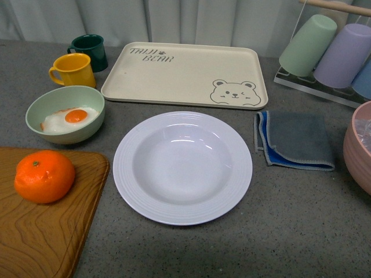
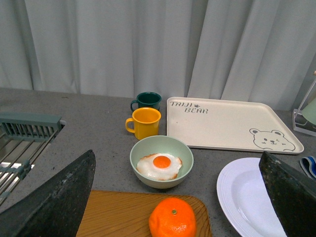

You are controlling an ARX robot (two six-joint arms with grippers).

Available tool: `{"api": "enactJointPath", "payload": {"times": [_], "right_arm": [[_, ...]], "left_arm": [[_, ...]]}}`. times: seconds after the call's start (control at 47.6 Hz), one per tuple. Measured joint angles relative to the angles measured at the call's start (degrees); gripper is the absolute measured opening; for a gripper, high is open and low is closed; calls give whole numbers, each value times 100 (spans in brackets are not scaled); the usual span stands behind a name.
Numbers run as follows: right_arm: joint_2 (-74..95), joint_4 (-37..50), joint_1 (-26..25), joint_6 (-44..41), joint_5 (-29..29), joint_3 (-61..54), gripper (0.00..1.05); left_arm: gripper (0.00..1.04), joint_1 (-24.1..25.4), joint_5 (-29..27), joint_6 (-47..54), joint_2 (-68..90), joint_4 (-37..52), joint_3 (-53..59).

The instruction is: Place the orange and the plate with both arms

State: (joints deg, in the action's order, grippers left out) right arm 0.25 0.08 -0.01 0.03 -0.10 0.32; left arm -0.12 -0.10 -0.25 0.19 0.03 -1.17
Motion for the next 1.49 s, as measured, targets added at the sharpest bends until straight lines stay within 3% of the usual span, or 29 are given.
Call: {"api": "enactJointPath", "payload": {"times": [1.49], "right_arm": [[0,0,0,0,0,0,95]], "left_arm": [[98,0,0,0,0,0,0]]}}
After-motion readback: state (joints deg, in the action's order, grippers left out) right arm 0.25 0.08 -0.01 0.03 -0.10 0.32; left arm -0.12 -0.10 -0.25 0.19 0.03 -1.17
